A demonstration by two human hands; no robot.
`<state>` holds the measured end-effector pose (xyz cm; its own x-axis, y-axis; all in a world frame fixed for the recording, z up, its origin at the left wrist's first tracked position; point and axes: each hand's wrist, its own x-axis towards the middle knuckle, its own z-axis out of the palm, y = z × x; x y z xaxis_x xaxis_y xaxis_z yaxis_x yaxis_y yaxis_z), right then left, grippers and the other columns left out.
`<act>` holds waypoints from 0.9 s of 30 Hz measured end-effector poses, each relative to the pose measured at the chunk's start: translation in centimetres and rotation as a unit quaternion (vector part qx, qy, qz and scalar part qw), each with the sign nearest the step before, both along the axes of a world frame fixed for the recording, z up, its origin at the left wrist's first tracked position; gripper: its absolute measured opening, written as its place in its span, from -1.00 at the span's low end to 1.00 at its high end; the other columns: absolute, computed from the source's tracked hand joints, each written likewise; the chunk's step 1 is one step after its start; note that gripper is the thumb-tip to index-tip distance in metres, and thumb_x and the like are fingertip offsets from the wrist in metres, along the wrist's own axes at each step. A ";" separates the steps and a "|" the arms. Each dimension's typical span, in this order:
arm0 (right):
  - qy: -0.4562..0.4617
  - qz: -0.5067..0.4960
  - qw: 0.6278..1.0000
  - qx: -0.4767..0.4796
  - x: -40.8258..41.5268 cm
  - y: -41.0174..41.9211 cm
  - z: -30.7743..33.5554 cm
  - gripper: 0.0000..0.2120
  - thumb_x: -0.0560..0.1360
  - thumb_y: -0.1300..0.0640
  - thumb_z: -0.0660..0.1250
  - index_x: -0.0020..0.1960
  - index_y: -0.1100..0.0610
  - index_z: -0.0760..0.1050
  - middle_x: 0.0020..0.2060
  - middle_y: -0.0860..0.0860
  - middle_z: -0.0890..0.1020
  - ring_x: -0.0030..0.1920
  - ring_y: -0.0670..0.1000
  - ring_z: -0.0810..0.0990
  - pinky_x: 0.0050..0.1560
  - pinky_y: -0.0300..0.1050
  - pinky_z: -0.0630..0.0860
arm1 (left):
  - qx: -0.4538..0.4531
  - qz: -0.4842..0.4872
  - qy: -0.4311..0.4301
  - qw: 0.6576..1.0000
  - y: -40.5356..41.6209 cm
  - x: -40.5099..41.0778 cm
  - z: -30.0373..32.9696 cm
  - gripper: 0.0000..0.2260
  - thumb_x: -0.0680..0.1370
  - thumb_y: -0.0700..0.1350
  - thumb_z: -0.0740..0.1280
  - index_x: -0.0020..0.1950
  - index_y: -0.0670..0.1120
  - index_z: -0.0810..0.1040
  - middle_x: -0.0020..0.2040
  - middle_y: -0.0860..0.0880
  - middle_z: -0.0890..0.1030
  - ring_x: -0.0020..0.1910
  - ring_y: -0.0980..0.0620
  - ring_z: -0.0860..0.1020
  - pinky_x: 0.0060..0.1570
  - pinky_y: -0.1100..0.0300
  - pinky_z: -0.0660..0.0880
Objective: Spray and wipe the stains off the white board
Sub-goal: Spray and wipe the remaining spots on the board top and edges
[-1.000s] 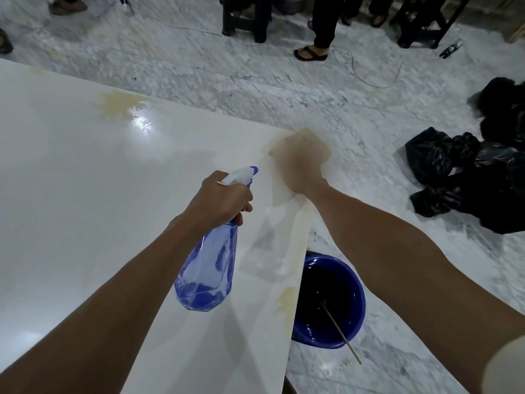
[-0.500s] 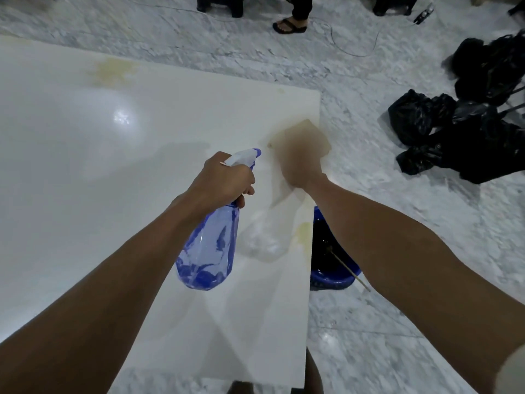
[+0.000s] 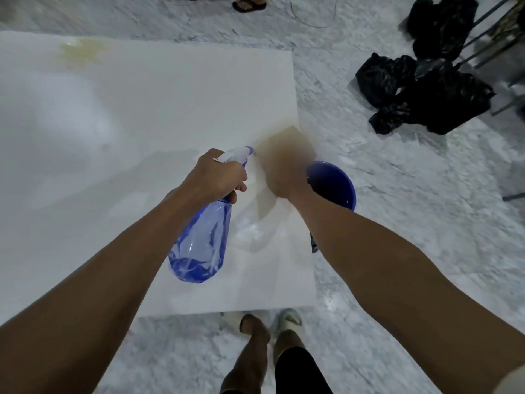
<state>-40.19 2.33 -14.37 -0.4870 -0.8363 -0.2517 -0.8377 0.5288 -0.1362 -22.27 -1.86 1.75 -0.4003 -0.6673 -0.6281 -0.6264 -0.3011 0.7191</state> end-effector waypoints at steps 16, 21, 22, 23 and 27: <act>-0.021 -0.013 0.998 -0.060 9.6 15.5 -0.3 -0.30 0.59 -0.24 -0.18 0.61 0.11 0.07 0.55 0.37 0.04 0.56 0.38 -0.02 0.54 0.29 -0.11 | -0.025 -0.047 -0.019 0.998 10.1 4.7 0.0 -0.78 0.39 -0.17 0.23 -0.13 -0.26 0.60 -0.18 -0.19 0.72 -0.59 -0.01 0.49 -0.24 0.11 0.57; -0.002 -0.007 0.997 -0.081 13.0 21.4 -0.9 -0.32 0.61 -0.23 -0.15 0.58 0.15 0.19 0.51 0.40 0.16 0.53 0.42 0.09 0.52 0.34 0.01 | -0.040 -0.076 -0.011 0.996 15.2 6.5 0.6 -0.78 0.44 -0.17 0.20 -0.17 -0.25 0.59 -0.18 -0.20 0.70 -0.58 -0.02 0.50 -0.29 0.15 0.53; 0.001 -0.001 0.997 -0.077 13.7 22.5 -0.9 -0.31 0.60 -0.23 -0.18 0.59 0.14 0.16 0.52 0.40 0.13 0.54 0.41 0.05 0.52 0.33 -0.02 | -0.040 -0.081 -0.008 0.996 16.2 6.9 0.7 -0.77 0.42 -0.15 0.20 -0.18 -0.25 0.59 -0.17 -0.21 0.70 -0.57 -0.03 0.50 -0.30 0.15 0.53; -0.003 0.003 0.997 -0.077 14.3 23.5 -0.6 -0.31 0.60 -0.22 -0.20 0.59 0.14 0.13 0.53 0.39 0.10 0.54 0.41 0.02 0.53 0.32 -0.04 | -0.040 -0.084 -0.006 0.996 17.2 7.4 0.9 -0.77 0.42 -0.13 0.20 -0.20 -0.25 0.58 -0.16 -0.22 0.71 -0.56 -0.04 0.50 -0.30 0.14 0.52; 0.001 0.017 0.996 -0.083 16.1 27.8 -0.5 -0.34 0.62 -0.21 -0.13 0.57 0.13 0.20 0.52 0.36 0.17 0.53 0.40 0.12 0.50 0.33 0.09 | -0.043 -0.087 0.006 0.995 20.4 8.8 1.7 -0.74 0.45 -0.06 0.23 -0.26 -0.23 0.55 -0.14 -0.25 0.71 -0.57 -0.05 0.49 -0.26 0.10 0.53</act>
